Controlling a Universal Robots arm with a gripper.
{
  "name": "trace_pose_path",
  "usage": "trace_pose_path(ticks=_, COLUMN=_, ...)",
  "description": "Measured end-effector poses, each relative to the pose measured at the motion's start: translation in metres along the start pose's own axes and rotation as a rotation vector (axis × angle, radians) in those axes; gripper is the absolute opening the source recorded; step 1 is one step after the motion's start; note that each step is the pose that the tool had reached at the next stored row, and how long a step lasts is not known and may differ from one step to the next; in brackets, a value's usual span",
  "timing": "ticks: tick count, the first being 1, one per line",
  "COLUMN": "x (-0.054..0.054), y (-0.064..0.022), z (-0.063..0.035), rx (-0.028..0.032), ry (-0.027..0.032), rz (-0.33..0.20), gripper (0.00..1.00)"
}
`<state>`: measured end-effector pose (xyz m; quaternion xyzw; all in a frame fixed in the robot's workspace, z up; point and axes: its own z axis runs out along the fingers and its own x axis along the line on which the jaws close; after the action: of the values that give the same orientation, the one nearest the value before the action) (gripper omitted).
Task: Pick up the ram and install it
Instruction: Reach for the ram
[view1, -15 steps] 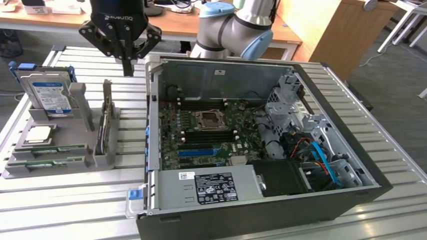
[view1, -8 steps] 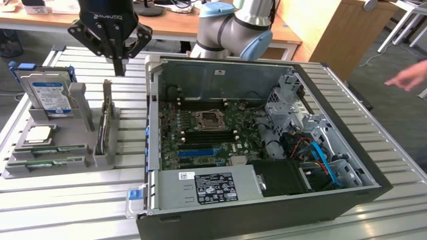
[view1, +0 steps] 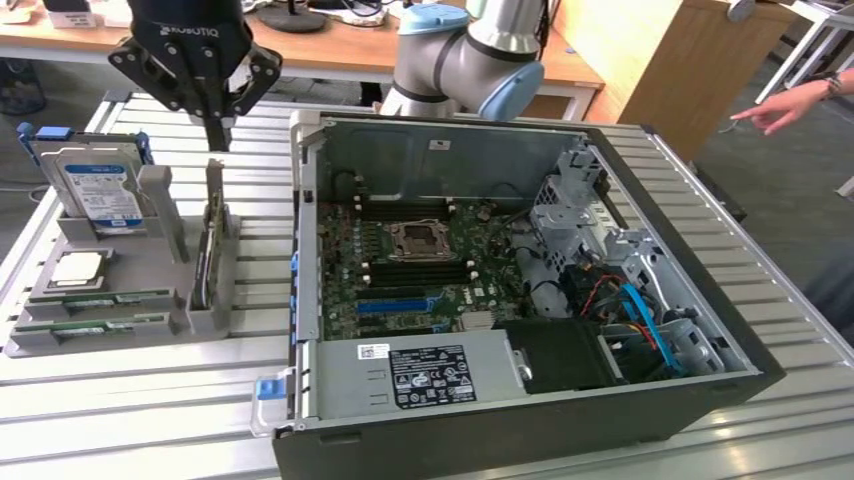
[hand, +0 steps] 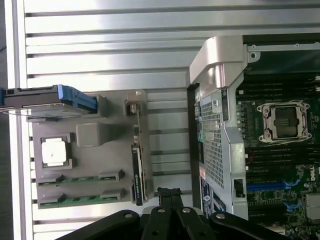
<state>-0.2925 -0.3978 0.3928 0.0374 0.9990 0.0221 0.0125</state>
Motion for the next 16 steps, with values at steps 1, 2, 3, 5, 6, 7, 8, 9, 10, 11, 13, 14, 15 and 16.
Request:
trace_pose_path(ticks=1, x=0.002, y=-0.0001, z=-0.0001, rx=0.0, ry=0.0, rz=0.0, gripper=0.11)
trace_pose_path(ticks=2, x=0.004, y=-0.0003, z=-0.0001, rx=0.0, ry=0.0, rz=0.0, gripper=0.11)
trace_pose_path(ticks=3, x=0.007, y=-0.0005, z=-0.0002, rx=0.0, ry=0.0, rz=0.0, gripper=0.11)
trace_pose_path(ticks=5, x=0.011, y=-0.0008, z=-0.0003, rx=0.0, ry=0.0001, rz=0.0, gripper=0.11)
trace_pose_path(ticks=6, x=0.013, y=-0.0009, z=-0.0003, rx=0.0001, ry=0.0, rz=0.0, gripper=0.11)
trace_pose_path(ticks=7, x=0.016, y=-0.0011, z=-0.0004, rx=0.0, ry=0.0, rz=0.0, gripper=0.11)
trace_pose_path(ticks=8, x=0.018, y=-0.0013, z=-0.0004, rx=0.0, ry=0.0, rz=0.0, gripper=0.11)
trace_pose_path(ticks=9, x=0.021, y=-0.0015, z=-0.0005, rx=0.0, ry=0.0, rz=0.0, gripper=0.11)
trace_pose_path(ticks=10, x=0.023, y=-0.0016, z=-0.0005, rx=0.0001, ry=0.0, rz=0.0, gripper=0.11)
trace_pose_path(ticks=11, x=0.026, y=-0.0018, z=-0.0006, rx=0.0, ry=0.0001, rz=0.0, gripper=0.11)
trace_pose_path(ticks=13, x=0.031, y=-0.0022, z=-0.0007, rx=0.0, ry=0.0, rz=0.0, gripper=0.11)
trace_pose_path(ticks=14, x=0.033, y=-0.0024, z=-0.0008, rx=0.0, ry=0.0, rz=0.0, gripper=0.11)
trace_pose_path(ticks=15, x=0.036, y=-0.0025, z=-0.0009, rx=0.0001, ry=0.0001, rz=0.0, gripper=0.11)
trace_pose_path(ticks=16, x=0.039, y=-0.0027, z=-0.0009, rx=0.0, ry=0.0, rz=0.0, gripper=0.11)
